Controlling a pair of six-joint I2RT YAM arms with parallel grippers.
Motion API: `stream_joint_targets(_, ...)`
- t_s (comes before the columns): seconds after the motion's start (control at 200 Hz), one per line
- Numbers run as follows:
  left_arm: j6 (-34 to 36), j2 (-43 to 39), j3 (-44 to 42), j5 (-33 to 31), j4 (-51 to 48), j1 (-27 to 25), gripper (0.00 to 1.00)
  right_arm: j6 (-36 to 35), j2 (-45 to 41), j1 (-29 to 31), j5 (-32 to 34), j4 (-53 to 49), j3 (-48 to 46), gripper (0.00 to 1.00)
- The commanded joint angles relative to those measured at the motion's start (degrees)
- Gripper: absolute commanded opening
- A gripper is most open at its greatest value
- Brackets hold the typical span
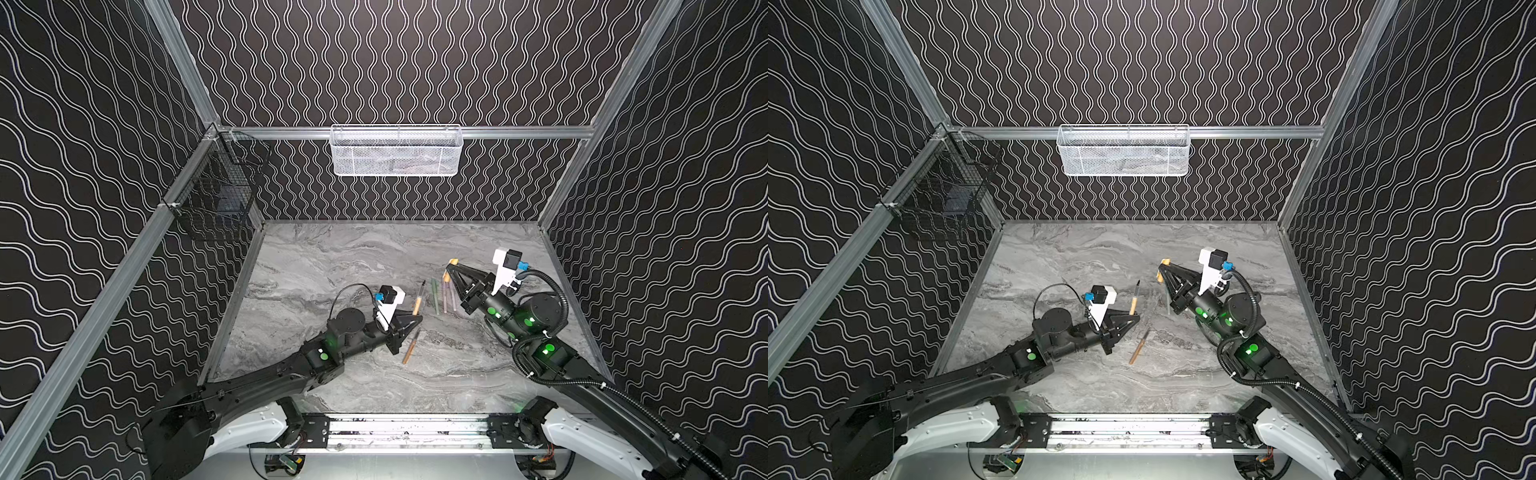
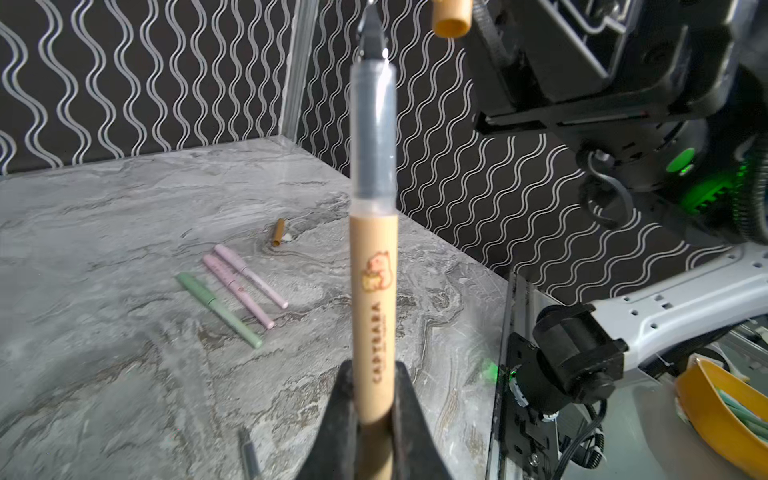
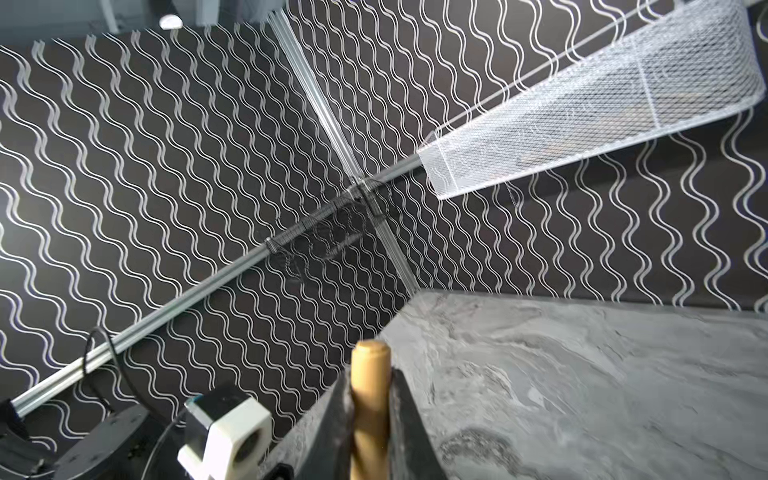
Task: Insert the pens into the pen caps
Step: 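Lift the tan cap with the right gripper toward the upright pen, then hold the tan cap above the pen nib held by the left gripper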
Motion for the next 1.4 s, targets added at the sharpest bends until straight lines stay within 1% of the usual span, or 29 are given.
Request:
stream_joint_targets(0.0, 1.62, 0.76, 1.18, 1.08, 0.46, -0.42, 0.0, 2.7, 0.31, 0.03, -2.3, 6.08, -0.26, 0.03)
stream_joint_targets(0.195, 2.29, 1.66, 2.56, 1.8, -0.91, -0.99, 0.0, 4.11, 2.13, 0.04, -3.57, 8.12, 0.57, 0.03)
stream_joint_targets(0.531, 2.4, 1.67, 2.66, 1.96, -0.46, -1.48, 0.0, 6.77, 4.7, 0.0, -5.43, 11.96, 1.01, 0.03)
stream_joint_targets(0.671, 2.11, 1.51, 2.27, 1.8, 0.11, -1.57, 0.0, 7.06, 5.52, -0.01, -7.24, 10.65, 1.82, 0.03)
stream_joint_targets(1.121, 2.6, 0.52, 2.38, 1.36, -0.02, -1.66, 0.0, 8.01, 6.0, 0.03, -6.91, 10.27, 0.16, 0.03)
stream_joint_targets(1.397, 2.33, 0.78, 2.49, 1.08, 0.04, -1.66, 0.0, 8.48, 6.4, 0.0, -9.02, 9.47, 0.66, 0.03)
